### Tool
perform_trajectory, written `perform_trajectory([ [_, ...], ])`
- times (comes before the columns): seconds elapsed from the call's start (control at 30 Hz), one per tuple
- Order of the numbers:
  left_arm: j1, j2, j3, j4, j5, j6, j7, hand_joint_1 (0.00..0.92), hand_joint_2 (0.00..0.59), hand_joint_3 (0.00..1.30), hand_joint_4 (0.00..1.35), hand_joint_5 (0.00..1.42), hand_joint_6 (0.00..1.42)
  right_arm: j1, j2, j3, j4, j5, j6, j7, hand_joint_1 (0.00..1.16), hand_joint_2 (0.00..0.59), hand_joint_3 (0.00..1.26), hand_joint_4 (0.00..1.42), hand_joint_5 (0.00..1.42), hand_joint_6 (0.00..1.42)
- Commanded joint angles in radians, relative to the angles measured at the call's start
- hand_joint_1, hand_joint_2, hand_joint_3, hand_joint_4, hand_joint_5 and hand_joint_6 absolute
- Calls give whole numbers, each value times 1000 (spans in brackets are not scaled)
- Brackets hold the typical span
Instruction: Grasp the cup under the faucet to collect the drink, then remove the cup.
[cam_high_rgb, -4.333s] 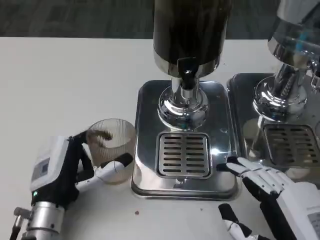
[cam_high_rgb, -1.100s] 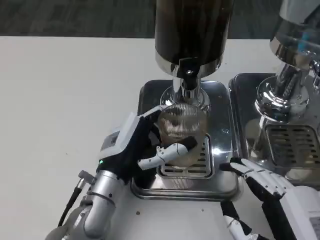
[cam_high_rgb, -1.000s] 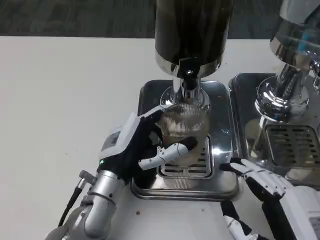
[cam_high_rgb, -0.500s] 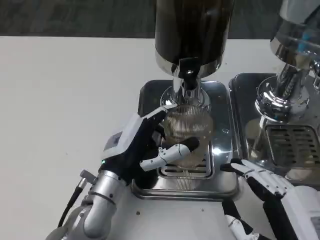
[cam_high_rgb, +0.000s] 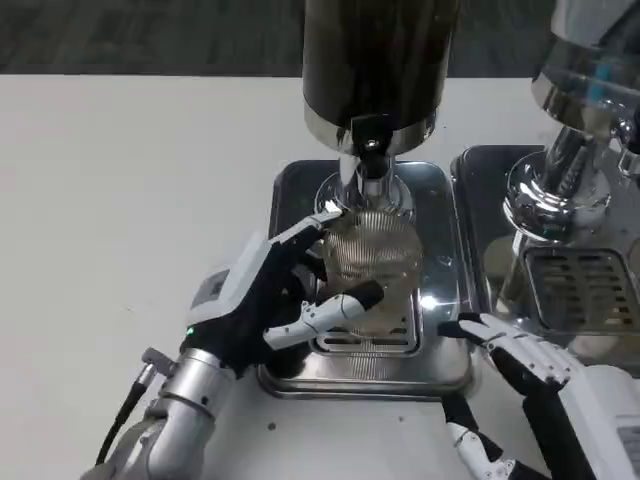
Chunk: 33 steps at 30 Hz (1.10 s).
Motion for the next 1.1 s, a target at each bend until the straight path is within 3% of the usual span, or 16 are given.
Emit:
perform_trajectory([
  [0.03, 21, 23, 18, -9, -4, 23, -2, 79, 74, 282, 299, 530, 488, -11, 6, 3, 20, 11, 1, -1, 435, 468, 321, 224, 262, 287],
  [0.4, 62, 67, 86, -48, -20, 15, 27, 63, 73, 282, 331, 555, 493, -20, 8, 4, 34, 17, -7, -8, 429, 462, 325, 224, 262, 286],
  [0.7, 162, 142, 203, -192, -94, -34, 28, 50, 107, 290, 352, 562, 521, -32, 34, 1, 26, 8, -4, -38, 432, 469, 326, 233, 272, 302],
  [0.9, 194, 193, 284, -289, -235, -79, -98, 0, 129, 308, 362, 498, 506, -57, 55, 3, 33, 0, 10, -47, 434, 470, 326, 234, 277, 316],
  [1.1, 201, 282, 373, -414, -528, -96, -378, 0, 125, 361, 386, 447, 449, -87, 75, 17, 64, -3, 8, -54, 435, 470, 326, 243, 286, 319],
])
